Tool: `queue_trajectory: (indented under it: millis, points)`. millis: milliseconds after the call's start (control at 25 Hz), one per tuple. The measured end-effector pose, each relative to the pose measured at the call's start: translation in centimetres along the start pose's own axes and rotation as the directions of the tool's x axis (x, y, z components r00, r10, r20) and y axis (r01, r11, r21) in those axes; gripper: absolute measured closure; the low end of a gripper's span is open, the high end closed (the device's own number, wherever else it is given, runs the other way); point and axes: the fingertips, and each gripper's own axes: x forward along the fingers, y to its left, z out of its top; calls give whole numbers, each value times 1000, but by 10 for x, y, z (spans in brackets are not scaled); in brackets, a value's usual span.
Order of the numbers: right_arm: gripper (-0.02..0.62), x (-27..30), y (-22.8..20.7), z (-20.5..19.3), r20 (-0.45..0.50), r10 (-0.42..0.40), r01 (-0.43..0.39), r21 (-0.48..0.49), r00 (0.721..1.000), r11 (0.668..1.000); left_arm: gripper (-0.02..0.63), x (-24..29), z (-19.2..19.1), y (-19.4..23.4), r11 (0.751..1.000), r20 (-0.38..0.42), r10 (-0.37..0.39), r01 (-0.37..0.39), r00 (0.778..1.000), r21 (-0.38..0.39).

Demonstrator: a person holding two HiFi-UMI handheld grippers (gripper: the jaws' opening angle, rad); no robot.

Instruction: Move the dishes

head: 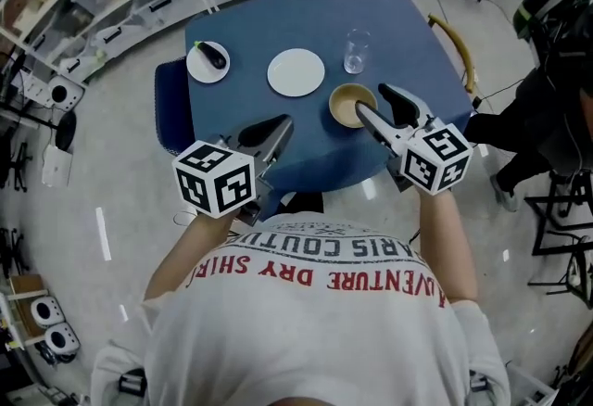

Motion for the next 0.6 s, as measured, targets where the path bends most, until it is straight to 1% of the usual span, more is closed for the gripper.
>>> queue_trajectory:
  millis: [80,160,240,280,400,520,600]
  points:
    - [367,-11,23,15,19,50,-49,-62,999,997,580,-6,8,-13,1000,19,-17,17,1000,24]
    - [401,-21,45,30,30,99,-95,-116,995,989,580,-14,16,-25,998,38,-31,29,999,53]
    - [464,-30,65,46,61,146,-137,-126,987,982,580,-23,24,-33,996,55,-36,32,998,77]
    - [480,-34,74,54,79,168,-158,-126,983,979,578,-28,28,-38,996,65,-40,34,997,85]
    - [509,-46,96,70,108,216,-200,-145,970,969,579,-40,37,-52,992,98,-63,52,993,111]
    - [522,-50,110,77,118,251,-234,-143,961,962,579,-49,43,-63,986,108,-91,74,990,149]
    - [534,-52,119,79,124,276,-259,-140,953,956,578,-54,45,-69,984,112,-103,85,988,158]
